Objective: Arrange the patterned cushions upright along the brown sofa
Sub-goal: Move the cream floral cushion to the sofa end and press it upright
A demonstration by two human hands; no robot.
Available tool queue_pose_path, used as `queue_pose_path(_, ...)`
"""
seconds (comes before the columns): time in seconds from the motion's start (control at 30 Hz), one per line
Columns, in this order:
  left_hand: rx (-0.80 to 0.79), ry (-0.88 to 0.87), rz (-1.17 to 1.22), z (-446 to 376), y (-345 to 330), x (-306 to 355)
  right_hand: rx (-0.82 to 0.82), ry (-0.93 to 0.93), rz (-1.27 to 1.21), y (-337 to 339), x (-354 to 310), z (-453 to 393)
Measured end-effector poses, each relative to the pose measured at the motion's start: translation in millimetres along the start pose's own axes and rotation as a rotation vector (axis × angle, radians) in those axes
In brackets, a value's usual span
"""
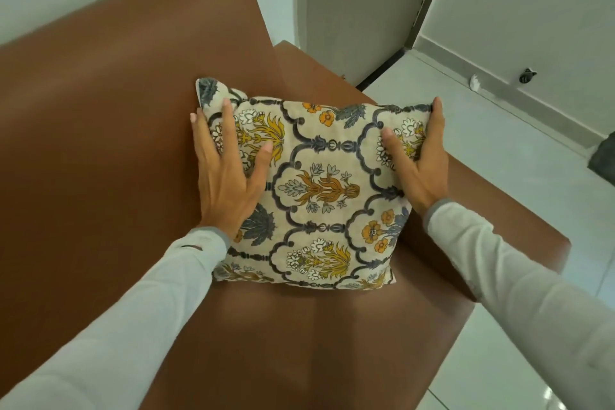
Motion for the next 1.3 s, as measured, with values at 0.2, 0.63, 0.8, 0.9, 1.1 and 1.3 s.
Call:
queue_pose_path(0.2, -0.129, -0.072, 0.092, -12, -13, 19, 0.216, 0.039, -0.012, 21, 11, 25)
queue_pose_path(0.63, 0.083, 0.22, 0.149, -11, -2, 21, 0.159, 0.074, -0.057, 8, 0, 4)
queue_pose_path(0.8, 0.09, 0.702, 0.268, -43, -8, 29, 0.161, -0.057, -0.162, 10, 3, 3)
queue_pose_path(0.9, 0.179, 0.715, 0.37, -49, -2, 22, 0.184, -0.004, -0.164, 9, -7, 1)
queue_pose_path(1.1, 0.214, 0.559, 0.337, -44, 15, 10, 0.136, 0.087, -0.053, 2, -22, -11)
queue_pose_path(1.3, 0.025, -0.323, -0.313, -34, 16, 50, 0.156, 0.606, 0.699, 4, -42, 1)
Point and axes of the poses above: each hand's wrist, its own z-axis away from the middle knuckle, its own y-axis out of the back of the hand, x = y × z, the point moved 3 cm from there along -z, towards the middle knuckle, and after that the axes turned 8 degrees about x, right-handed, at the moved point
